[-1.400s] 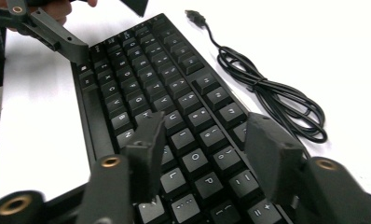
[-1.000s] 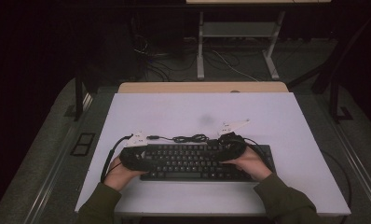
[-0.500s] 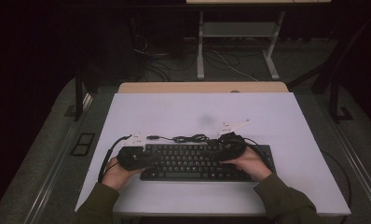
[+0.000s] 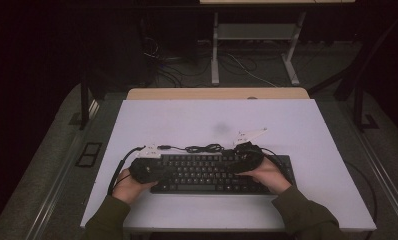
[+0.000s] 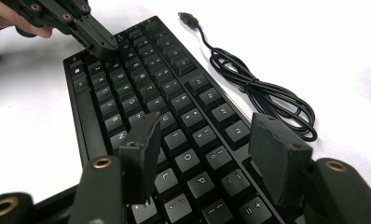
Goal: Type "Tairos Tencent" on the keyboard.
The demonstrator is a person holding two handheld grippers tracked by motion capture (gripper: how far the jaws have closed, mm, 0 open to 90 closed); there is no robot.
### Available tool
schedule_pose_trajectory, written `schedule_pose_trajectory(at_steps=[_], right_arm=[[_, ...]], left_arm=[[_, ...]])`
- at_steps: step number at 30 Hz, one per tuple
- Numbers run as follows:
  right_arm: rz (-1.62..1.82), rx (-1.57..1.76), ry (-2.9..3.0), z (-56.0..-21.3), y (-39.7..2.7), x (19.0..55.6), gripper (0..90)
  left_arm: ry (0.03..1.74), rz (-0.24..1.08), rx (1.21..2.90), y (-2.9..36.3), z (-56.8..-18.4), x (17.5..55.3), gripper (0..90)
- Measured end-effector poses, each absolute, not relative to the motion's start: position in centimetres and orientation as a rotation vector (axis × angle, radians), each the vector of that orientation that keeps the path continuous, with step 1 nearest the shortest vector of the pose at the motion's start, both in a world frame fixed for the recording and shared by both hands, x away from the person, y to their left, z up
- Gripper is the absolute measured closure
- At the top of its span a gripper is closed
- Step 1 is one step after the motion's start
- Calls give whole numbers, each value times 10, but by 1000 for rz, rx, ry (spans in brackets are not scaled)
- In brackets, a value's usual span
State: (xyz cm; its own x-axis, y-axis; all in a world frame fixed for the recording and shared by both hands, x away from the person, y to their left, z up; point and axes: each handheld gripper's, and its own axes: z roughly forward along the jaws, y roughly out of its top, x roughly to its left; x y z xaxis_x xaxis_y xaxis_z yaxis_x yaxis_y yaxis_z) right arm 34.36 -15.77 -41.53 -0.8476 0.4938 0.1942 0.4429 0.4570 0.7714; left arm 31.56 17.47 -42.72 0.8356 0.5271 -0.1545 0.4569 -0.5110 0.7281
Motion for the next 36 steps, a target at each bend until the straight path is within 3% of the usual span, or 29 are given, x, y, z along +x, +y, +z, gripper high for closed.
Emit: schedule_pose_trajectory(at_steps=[14,36], right_arm=[[1372,855,2633,-416,-157,344,354],[1366,856,2618,-415,-157,344,343]], left_arm=[[714,109,2197,172,-430,317,894],[710,102,2202,170,-431,316,894]])
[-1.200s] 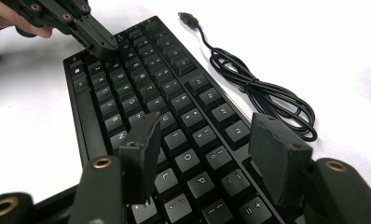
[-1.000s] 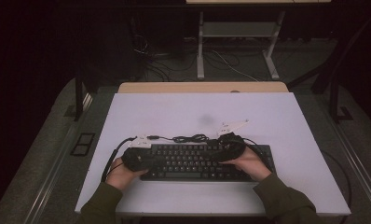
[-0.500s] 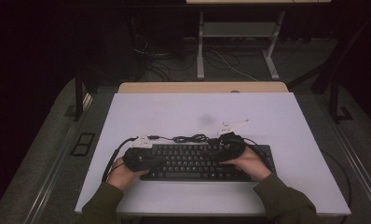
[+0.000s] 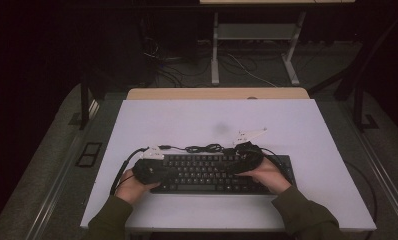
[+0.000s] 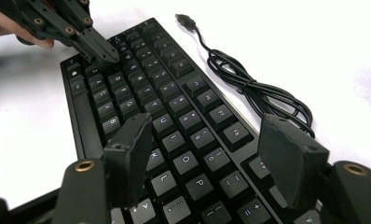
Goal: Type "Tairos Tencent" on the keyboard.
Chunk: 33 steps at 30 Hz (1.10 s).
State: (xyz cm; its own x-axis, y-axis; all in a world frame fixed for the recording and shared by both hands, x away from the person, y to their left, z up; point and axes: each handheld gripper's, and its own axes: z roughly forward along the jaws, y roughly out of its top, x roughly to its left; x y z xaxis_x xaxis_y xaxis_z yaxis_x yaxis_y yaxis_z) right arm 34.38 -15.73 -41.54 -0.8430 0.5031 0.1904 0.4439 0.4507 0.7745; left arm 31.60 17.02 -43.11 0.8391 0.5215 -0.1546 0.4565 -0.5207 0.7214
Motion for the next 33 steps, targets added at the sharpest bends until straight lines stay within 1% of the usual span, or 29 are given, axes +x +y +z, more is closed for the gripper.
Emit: schedule_pose_trajectory(at_steps=[6,13,16,23,26,30,33], right_arm=[[1358,860,2611,-416,-157,344,319],[1361,863,2607,-416,-157,344,288],[1365,880,2604,-416,-157,344,276],[1364,897,2579,-415,-159,344,272],[1362,896,2577,-415,-159,344,271],[1361,895,2579,-415,-159,344,271],[1361,896,2578,-415,-159,344,271]], left_arm=[[710,120,2169,172,-425,314,892],[713,126,2155,173,-423,313,838],[716,133,2142,173,-422,312,796],[709,140,2136,170,-419,309,632],[703,139,2126,168,-418,307,595],[694,135,2126,166,-416,305,599],[679,126,2129,164,-416,302,639]])
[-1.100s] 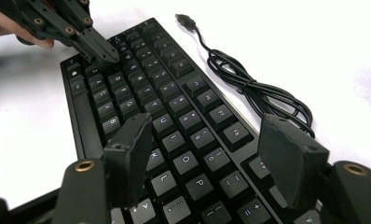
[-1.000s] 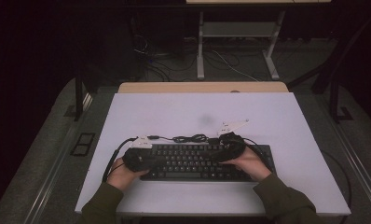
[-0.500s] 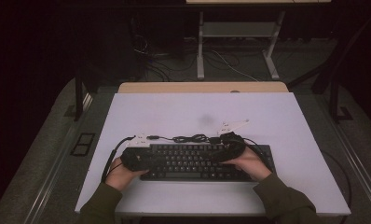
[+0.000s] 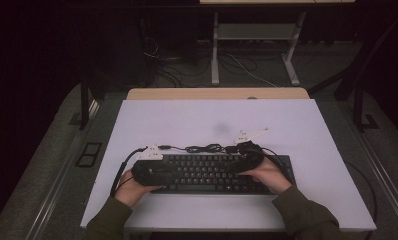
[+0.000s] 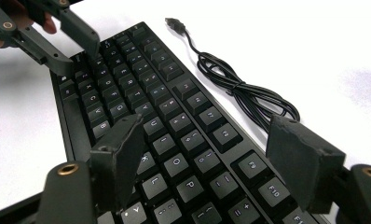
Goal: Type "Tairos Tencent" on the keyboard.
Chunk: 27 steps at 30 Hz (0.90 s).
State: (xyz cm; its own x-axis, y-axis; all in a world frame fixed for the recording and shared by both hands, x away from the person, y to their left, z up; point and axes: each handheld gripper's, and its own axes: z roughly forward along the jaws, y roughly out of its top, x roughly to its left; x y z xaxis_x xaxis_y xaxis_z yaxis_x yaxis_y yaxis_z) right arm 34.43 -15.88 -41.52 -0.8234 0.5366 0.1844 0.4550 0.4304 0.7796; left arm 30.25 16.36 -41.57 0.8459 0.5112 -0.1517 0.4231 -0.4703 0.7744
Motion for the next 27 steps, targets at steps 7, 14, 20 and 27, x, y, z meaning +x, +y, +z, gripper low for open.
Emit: schedule_pose_trajectory(at_steps=[7,14,20,27], right_arm=[[1359,896,2579,-415,-159,344,271],[1358,898,2578,-415,-159,344,271],[1355,894,2581,-416,-159,345,271],[1356,898,2577,-415,-159,344,271]], left_arm=[[636,64,2144,158,-416,300,843],[605,19,2156,153,-418,299,894],[573,-11,2185,146,-422,297,895],[537,-27,2226,138,-427,295,895]])
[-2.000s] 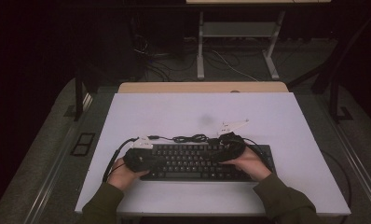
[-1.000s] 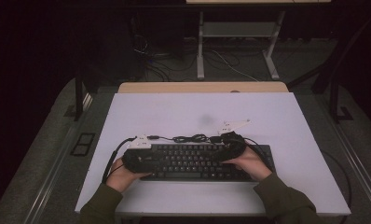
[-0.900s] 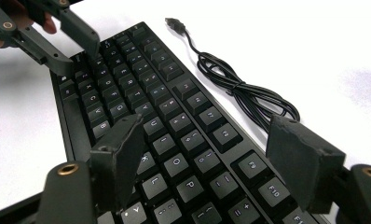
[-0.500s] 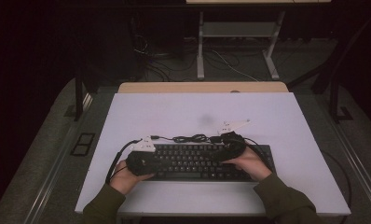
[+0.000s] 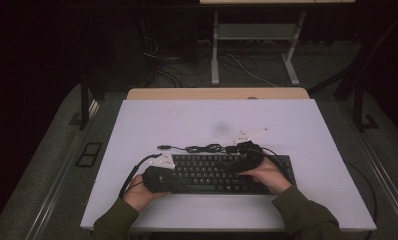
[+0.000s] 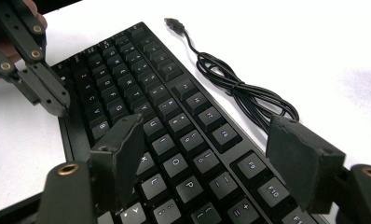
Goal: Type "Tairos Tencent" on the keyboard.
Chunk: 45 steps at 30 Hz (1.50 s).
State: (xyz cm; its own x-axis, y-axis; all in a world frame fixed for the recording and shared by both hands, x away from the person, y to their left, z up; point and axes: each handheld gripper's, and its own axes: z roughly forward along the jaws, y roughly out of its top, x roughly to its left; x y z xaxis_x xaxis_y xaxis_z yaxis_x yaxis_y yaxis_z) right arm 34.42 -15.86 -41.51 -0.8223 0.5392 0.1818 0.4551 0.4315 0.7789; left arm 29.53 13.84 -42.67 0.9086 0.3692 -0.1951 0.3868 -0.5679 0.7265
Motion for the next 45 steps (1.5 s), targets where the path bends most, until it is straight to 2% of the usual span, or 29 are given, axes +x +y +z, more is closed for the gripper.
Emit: schedule_pose_trajectory(at_steps=[23,41,45], right_arm=[[1358,900,2573,-415,-159,344,272],[1360,899,2573,-415,-159,344,272],[1359,901,2573,-415,-158,344,272]], left_arm=[[531,-27,2276,136,-434,298,895],[568,-5,2209,143,-424,298,893],[590,16,2192,144,-421,299,839]])
